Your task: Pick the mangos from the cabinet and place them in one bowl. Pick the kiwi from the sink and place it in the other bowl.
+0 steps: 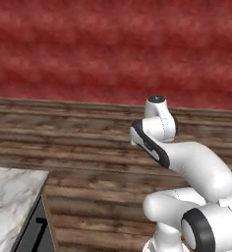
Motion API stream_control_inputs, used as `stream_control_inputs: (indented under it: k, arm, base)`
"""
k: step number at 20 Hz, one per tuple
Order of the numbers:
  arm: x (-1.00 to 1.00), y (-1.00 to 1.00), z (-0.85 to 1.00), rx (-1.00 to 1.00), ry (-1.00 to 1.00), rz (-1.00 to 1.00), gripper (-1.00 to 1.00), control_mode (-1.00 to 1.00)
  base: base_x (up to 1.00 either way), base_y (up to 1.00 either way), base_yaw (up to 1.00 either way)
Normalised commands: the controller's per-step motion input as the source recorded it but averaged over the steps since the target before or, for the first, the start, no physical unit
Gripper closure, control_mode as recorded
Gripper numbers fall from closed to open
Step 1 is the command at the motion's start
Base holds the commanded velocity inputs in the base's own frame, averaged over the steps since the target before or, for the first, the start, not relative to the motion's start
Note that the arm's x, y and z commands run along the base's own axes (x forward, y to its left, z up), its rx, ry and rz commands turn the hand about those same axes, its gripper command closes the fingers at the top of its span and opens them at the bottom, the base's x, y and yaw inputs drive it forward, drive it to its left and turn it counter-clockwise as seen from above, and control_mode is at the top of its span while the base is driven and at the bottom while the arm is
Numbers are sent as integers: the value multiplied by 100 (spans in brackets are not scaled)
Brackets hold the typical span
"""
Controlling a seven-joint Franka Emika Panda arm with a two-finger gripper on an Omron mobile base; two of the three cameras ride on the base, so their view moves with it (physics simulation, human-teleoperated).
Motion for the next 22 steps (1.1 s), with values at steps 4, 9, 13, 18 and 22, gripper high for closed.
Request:
stream_control_inputs:
  k: [4,9,13,18,22]
  arm:
    - [0,0,0,0,0,0,-100,100]
    - [0,0,0,0,0,0,-100,100]
    - [0,0,0,0,0,0,-100,100]
    - [0,0,0,0,0,0,-100,100]
    - [0,0,0,0,0,0,-100,100]
  base:
    - [0,0,-50]
    - [0,0,-50]
    - [0,-6,-47]
    - [0,-1,-48]
    - [-5,0,-47]
